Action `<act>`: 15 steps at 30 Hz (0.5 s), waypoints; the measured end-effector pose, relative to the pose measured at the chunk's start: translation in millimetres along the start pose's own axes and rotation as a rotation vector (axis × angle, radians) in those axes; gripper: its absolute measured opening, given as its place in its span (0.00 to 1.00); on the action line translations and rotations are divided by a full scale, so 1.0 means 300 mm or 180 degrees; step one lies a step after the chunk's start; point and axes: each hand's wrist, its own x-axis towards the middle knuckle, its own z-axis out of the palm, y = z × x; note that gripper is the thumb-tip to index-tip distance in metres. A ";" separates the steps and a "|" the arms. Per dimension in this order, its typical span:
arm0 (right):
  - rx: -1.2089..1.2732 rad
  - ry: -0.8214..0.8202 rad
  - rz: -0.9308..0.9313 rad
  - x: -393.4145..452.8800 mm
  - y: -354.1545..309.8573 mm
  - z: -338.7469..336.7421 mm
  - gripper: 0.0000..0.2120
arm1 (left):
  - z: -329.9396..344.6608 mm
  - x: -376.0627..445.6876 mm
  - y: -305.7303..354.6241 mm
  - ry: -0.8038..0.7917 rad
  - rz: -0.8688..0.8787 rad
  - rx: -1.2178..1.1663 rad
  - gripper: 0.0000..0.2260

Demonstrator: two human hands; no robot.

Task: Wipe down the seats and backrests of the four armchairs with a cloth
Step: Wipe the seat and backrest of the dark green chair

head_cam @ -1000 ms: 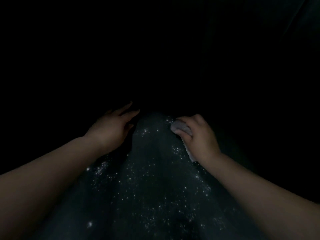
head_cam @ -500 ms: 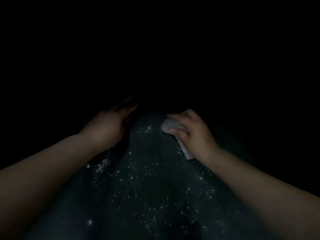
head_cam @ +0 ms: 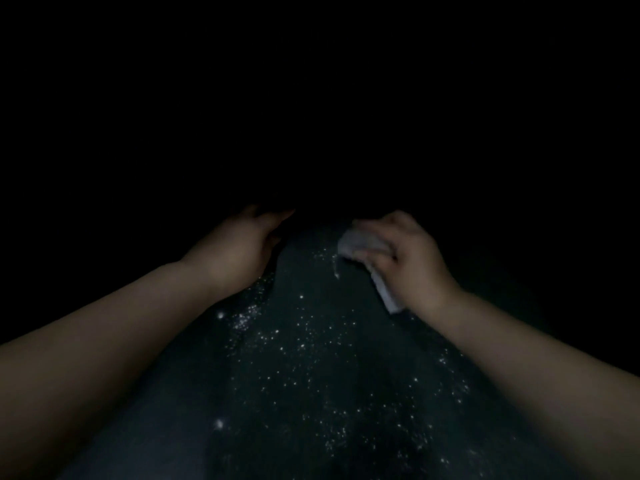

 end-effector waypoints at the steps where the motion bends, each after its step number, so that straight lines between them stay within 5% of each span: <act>1: 0.0012 0.0294 0.0105 0.054 -0.004 0.003 0.20 | 0.000 -0.006 -0.005 -0.0049 0.0003 0.0021 0.24; 3: 0.0066 0.0453 0.0288 0.162 -0.016 0.020 0.20 | -0.001 -0.009 -0.010 -0.0145 0.0040 0.0013 0.24; 11: -0.0167 -0.0790 -0.0322 -0.028 -0.038 0.093 0.22 | -0.027 -0.026 -0.044 -0.0079 -0.0110 -0.0315 0.20; 15: 0.0044 -0.0159 -0.0100 0.086 -0.081 0.096 0.20 | -0.041 -0.049 -0.073 0.0082 -0.0102 -0.0267 0.19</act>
